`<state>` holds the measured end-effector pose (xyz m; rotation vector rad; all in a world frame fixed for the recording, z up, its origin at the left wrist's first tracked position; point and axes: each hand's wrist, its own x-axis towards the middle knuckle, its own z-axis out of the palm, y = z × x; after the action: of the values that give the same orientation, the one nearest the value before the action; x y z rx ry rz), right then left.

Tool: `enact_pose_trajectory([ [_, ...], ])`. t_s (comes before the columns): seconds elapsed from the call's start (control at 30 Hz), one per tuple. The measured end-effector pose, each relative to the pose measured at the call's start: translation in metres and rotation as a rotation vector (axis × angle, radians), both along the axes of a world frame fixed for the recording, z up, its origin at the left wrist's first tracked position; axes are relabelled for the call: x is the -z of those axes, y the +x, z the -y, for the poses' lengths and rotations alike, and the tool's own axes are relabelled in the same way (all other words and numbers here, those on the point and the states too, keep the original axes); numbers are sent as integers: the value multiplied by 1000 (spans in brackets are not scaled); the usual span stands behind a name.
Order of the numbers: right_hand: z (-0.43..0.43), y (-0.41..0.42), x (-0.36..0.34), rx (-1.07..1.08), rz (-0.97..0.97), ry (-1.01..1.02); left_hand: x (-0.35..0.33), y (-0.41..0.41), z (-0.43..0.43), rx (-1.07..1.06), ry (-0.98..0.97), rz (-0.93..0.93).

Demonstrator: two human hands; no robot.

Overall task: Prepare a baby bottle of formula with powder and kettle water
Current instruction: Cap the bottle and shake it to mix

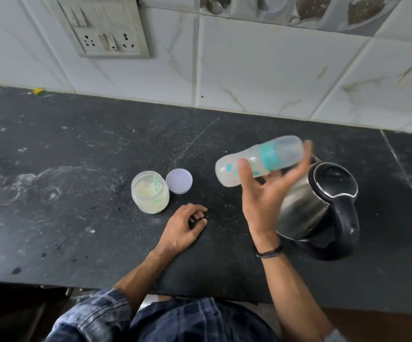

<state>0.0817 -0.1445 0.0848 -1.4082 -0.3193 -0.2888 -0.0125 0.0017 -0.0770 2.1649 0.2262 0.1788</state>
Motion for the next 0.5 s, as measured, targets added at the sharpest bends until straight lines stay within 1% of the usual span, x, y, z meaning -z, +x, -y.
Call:
enact_pose_trajectory([
  [0.07,-1,-2,3,-71,-74,-69,1,0,0,16,13,-6],
  [0.2,-5,-11,4,-26,-32,68,-1,0,-1,27,18,-12],
  [0.3,-7,-9,5,-65,-64,-8,-2,1,-1,17,25,-16],
  [0.33,-6,-10,3,-61,-60,12,-2,0,0,28,18,-19],
  [0.4,-4,-11,-2,7,59,72,-4,-1,0,28,11,-13],
  [0.47,-3,-7,-2,41,204,36,-5,-1,0,9,20,-11],
  [0.5,-3,-4,-1,29,181,2,-5,-1,1,6,25,-10],
])
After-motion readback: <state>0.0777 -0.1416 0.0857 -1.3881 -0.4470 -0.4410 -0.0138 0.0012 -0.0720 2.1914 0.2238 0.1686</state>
